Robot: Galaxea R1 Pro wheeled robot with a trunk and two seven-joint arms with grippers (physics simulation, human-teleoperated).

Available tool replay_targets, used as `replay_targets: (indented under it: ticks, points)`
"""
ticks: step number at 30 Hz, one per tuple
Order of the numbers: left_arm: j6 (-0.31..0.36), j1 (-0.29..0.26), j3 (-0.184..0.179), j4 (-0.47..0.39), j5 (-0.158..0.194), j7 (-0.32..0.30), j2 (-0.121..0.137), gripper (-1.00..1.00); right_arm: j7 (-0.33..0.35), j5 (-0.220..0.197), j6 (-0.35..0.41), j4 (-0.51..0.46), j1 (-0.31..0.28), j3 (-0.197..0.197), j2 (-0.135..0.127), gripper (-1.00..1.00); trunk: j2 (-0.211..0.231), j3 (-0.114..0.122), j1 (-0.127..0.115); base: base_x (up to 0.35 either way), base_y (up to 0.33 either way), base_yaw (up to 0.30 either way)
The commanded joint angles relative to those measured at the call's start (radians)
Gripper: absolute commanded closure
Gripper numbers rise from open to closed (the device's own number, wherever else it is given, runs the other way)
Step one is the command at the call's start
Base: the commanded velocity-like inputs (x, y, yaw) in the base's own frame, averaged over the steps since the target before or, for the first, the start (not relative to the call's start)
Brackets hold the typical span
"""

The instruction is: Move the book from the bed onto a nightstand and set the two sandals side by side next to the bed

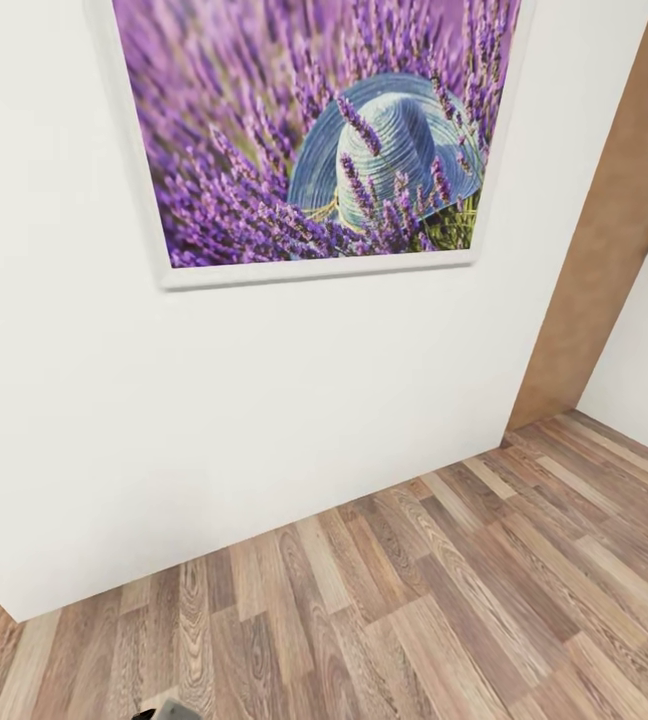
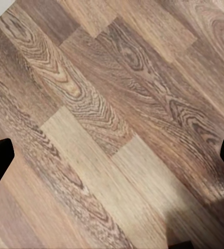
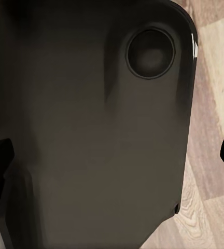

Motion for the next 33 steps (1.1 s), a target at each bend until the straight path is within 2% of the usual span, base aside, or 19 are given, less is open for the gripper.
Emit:
replay_targets:
  ticks: [1,33]
  points:
    - [-0.003,-0.001,-0.003,0.0,-0.001,0.001,0.0,-1.0,0.0,0.0,-0.002,0.0,0.0,0.0,0.0,-1.0,0.0,-0.001,0.0,0.046,0.0,0.0]
    - [-0.003,-0.001,-0.003,0.0,-0.001,0.001,0.0,-1.0,0.0,0.0,-0.013,0.0,0.0,-0.001,0.0,-1.0,0.0,-0.001,0.0,0.014,0.002,0.0]
